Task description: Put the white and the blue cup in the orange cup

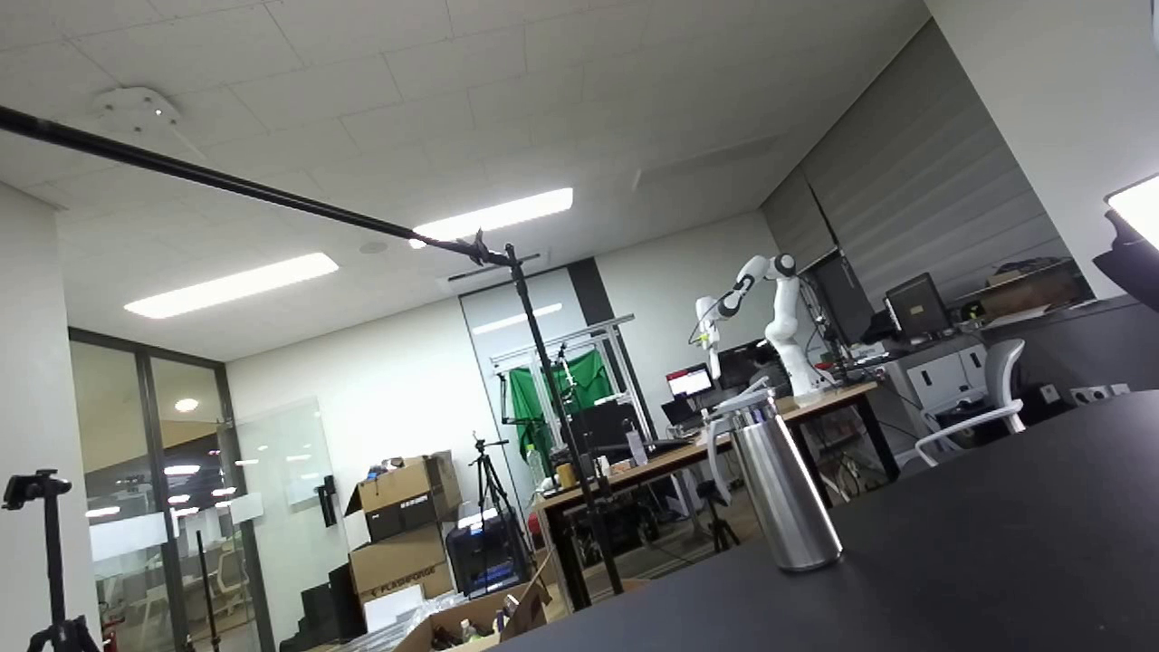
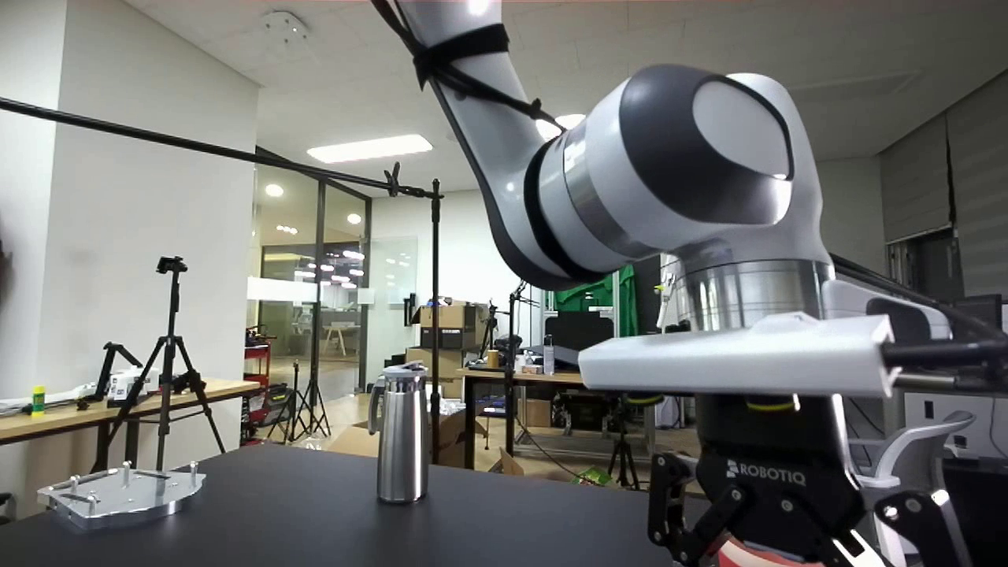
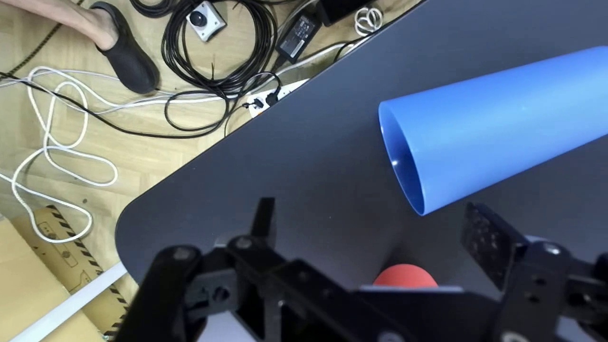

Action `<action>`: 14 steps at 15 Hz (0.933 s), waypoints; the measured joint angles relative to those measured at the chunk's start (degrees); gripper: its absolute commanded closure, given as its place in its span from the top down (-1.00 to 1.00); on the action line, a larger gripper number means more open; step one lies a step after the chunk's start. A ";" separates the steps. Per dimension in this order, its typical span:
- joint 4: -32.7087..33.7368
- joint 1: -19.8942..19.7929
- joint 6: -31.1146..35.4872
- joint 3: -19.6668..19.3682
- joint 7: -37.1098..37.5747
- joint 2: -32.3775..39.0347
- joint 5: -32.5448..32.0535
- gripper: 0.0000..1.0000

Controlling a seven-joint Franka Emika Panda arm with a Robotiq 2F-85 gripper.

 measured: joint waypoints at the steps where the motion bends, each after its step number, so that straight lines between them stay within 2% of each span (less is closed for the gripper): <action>1: -0.06 -0.39 1.33 0.36 -0.82 0.70 2.19 1.00; 6: -0.07 -2.50 3.32 3.11 -5.00 2.30 11.83 1.00; 14: -0.06 -2.93 1.05 3.54 -5.90 2.54 14.01 1.00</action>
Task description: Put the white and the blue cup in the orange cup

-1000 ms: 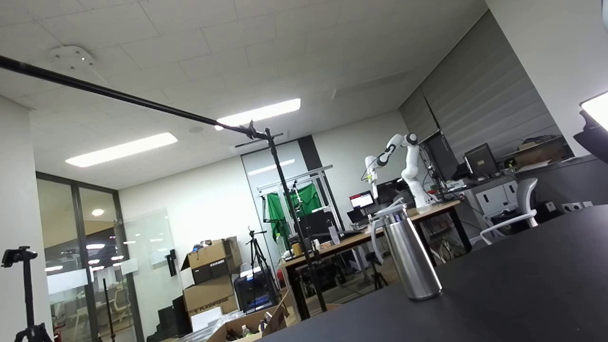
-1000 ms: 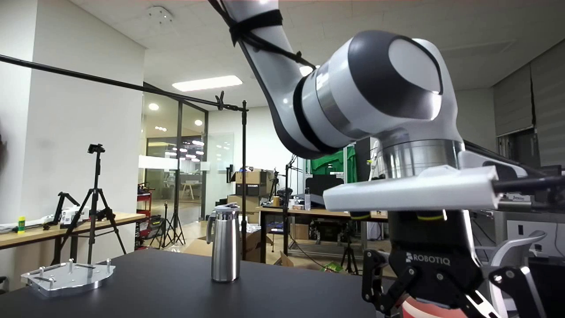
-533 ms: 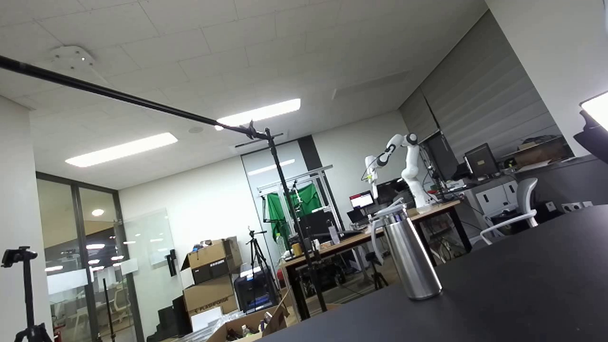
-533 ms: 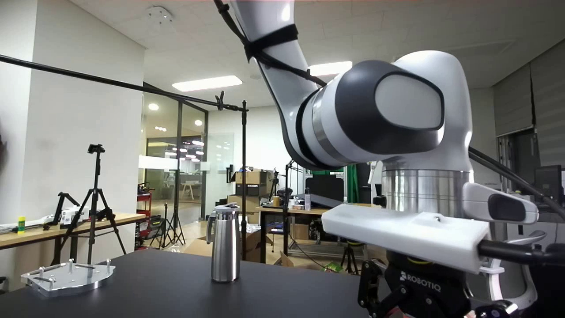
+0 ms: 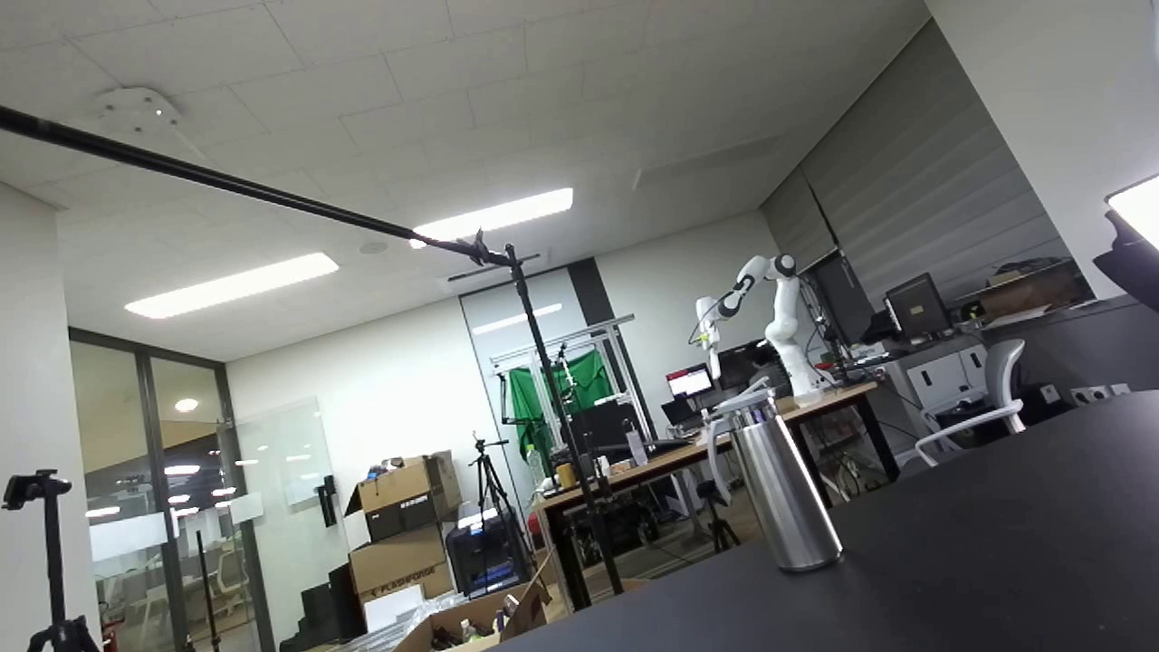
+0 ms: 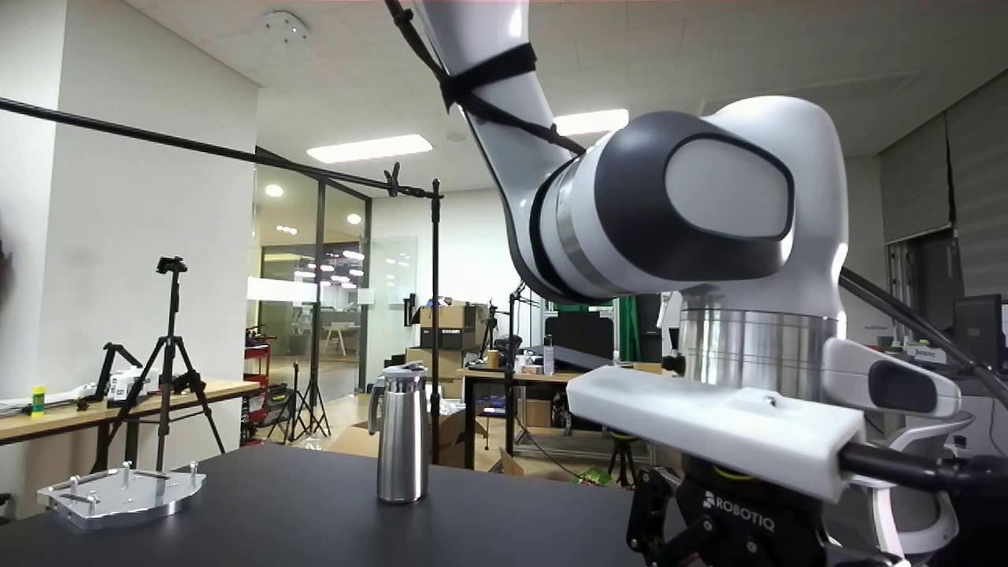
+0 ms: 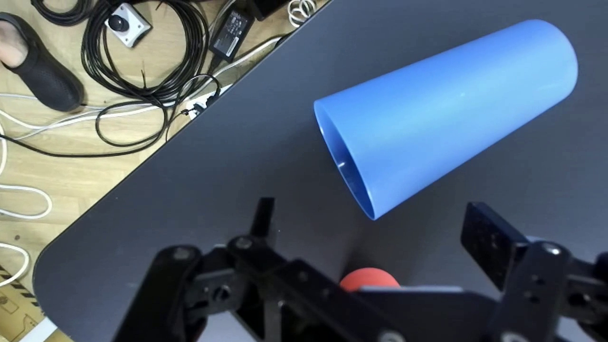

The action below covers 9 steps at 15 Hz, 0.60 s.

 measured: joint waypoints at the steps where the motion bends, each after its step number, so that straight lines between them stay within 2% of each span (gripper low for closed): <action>1: 0.00 0.00 -0.67 -0.03 -0.06 0.00 -0.01 1.00; 4: 0.24 0.62 -1.95 -0.53 0.87 1.06 -3.35 1.00; 9: 1.34 1.74 -1.42 -0.64 1.41 3.78 -3.55 1.00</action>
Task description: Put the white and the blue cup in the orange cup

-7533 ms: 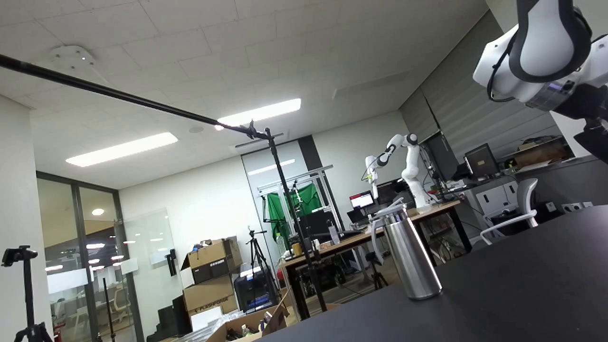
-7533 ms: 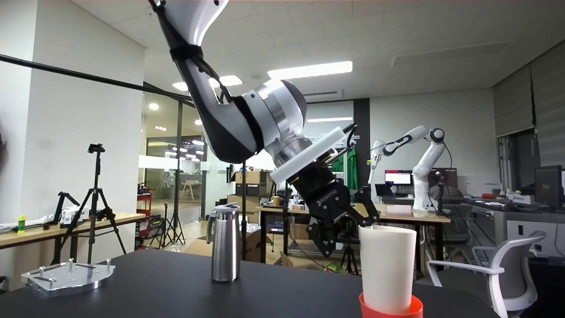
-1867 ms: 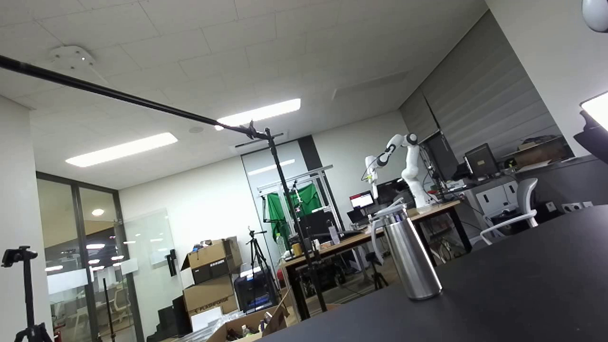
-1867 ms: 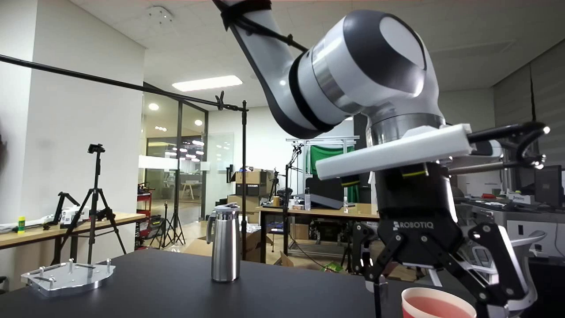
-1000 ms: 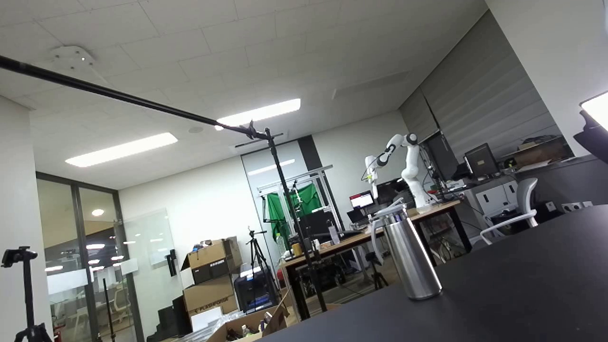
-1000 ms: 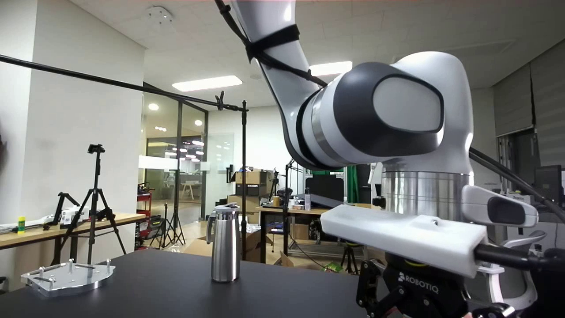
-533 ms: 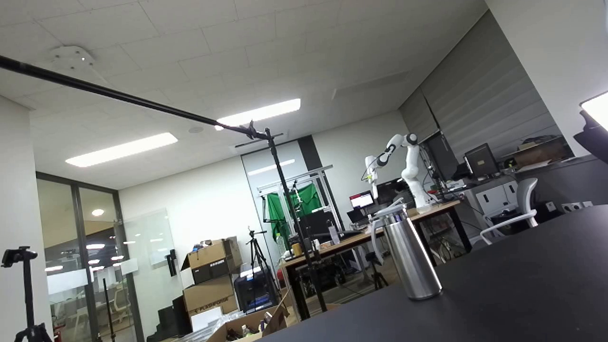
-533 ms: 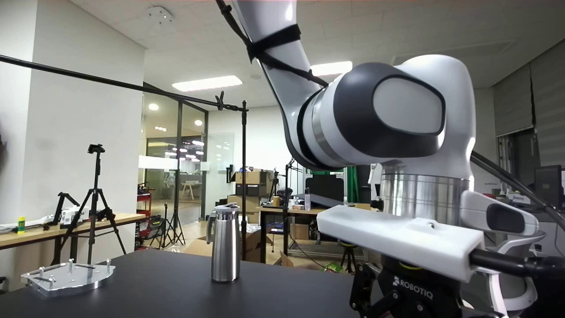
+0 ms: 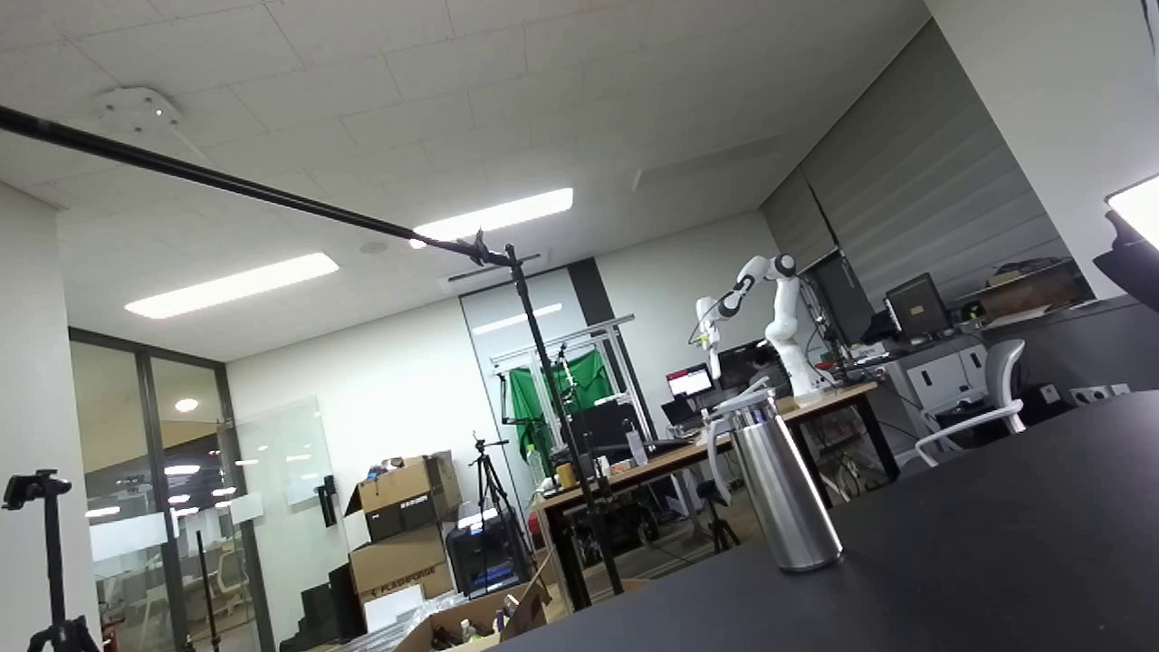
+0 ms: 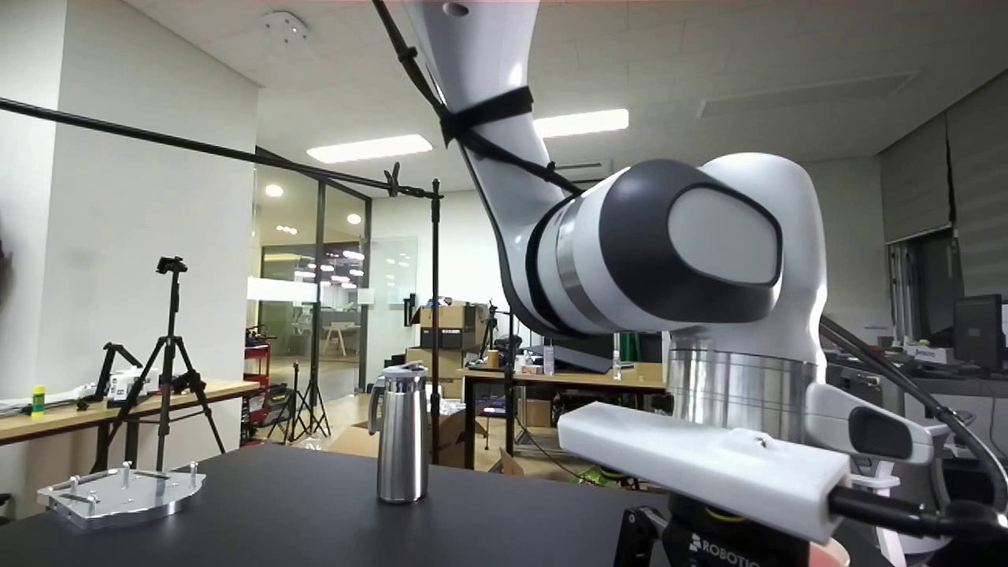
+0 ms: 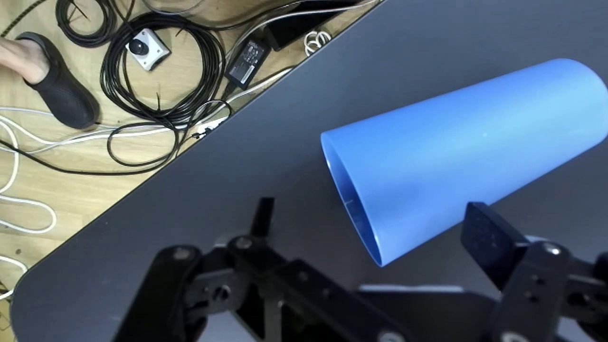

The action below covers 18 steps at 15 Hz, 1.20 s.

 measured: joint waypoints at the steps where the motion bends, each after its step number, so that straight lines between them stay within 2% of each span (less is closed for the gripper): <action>1: 0.08 0.00 0.00 -0.07 0.00 0.00 0.00 1.00; 9: -0.08 -0.22 0.61 0.29 -0.31 0.05 0.37 1.00; 18: -0.36 -3.12 1.30 2.45 -4.15 0.40 4.50 1.00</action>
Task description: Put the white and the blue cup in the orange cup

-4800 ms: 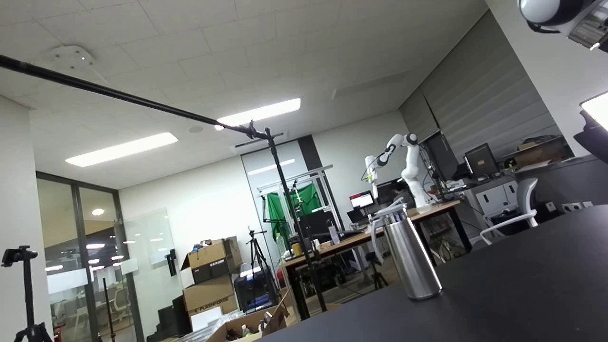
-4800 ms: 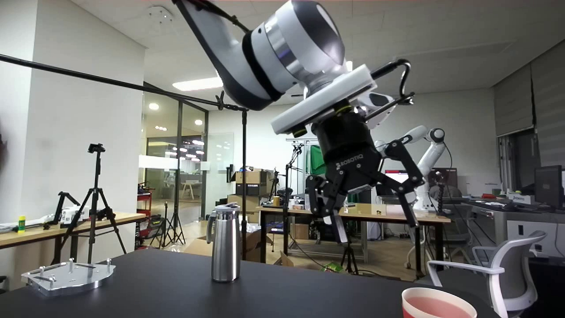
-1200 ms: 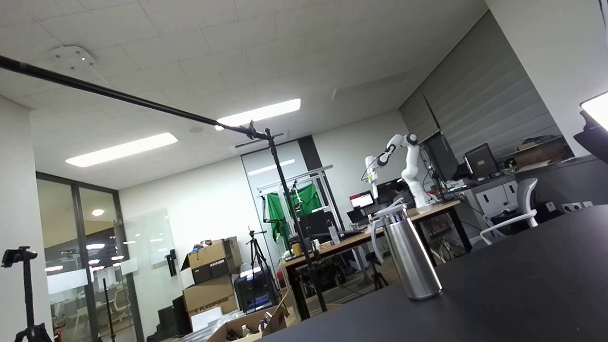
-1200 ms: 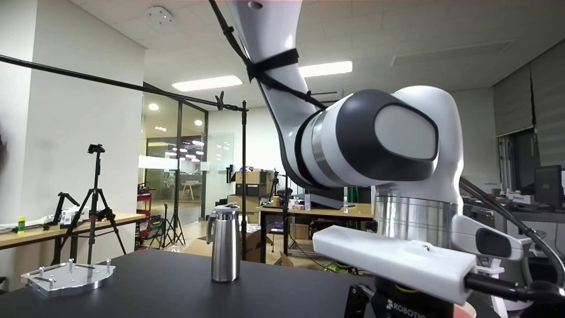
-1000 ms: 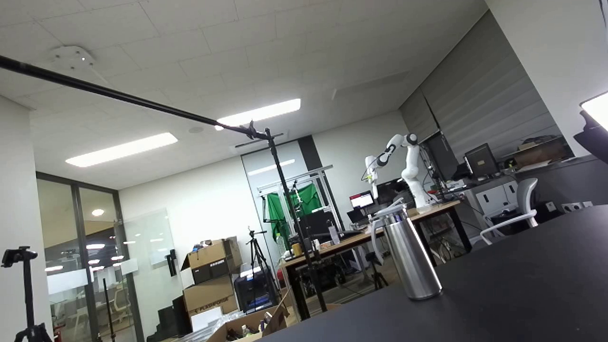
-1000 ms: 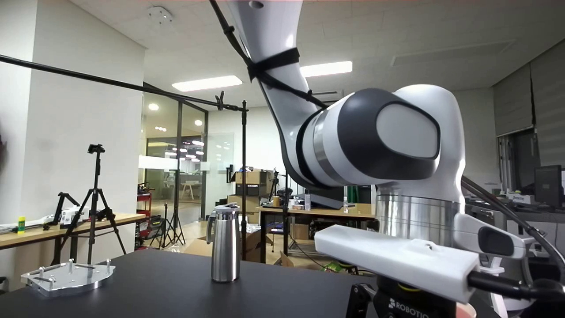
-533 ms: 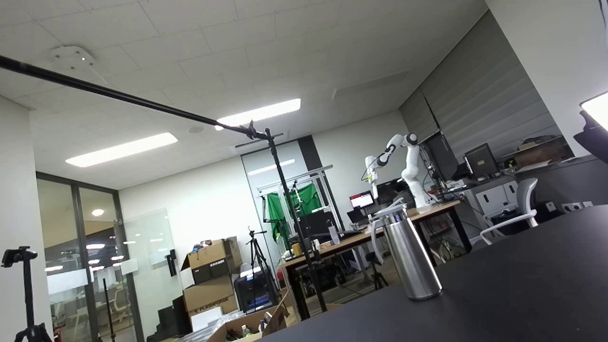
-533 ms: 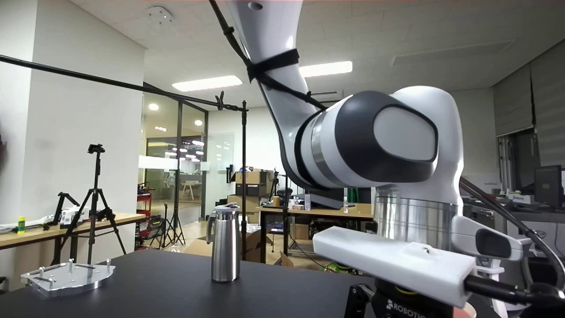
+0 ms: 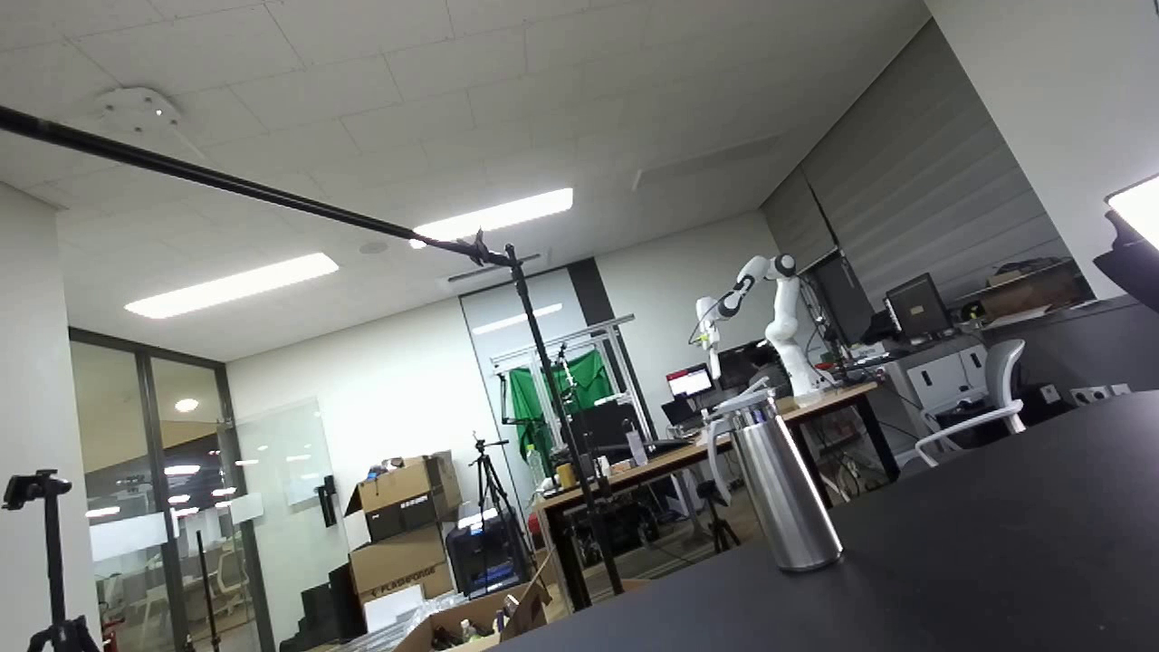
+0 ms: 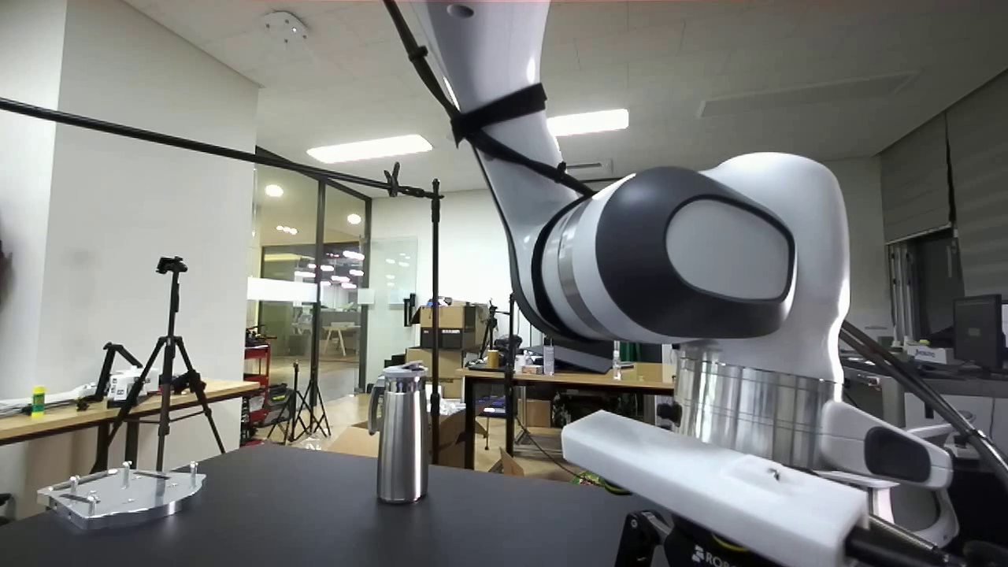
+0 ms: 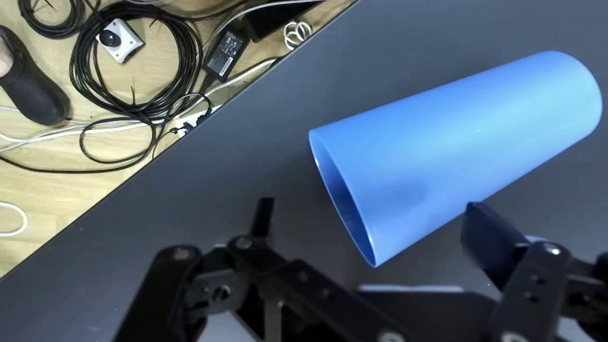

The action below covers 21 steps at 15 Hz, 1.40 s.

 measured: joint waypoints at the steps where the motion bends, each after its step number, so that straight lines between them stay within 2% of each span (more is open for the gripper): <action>1: 0.00 -0.20 0.00 0.09 -0.41 0.19 0.24 1.00; 3: 0.00 -0.56 0.02 0.34 -0.93 0.59 0.38 1.00; 4: 0.00 -0.68 0.04 0.42 -1.09 0.79 0.40 0.50; 5: 0.00 -0.76 0.04 0.49 -1.28 0.97 0.42 0.48; 6: 0.00 -0.85 0.04 0.57 -1.50 1.10 0.44 0.37; 9: 0.01 -1.21 0.04 0.92 -1.99 1.18 0.56 -0.10; 16: 0.17 -1.43 0.17 1.42 -3.39 0.73 1.54 -0.96; 21: -0.04 -1.49 0.21 1.62 -4.16 0.69 1.54 -0.98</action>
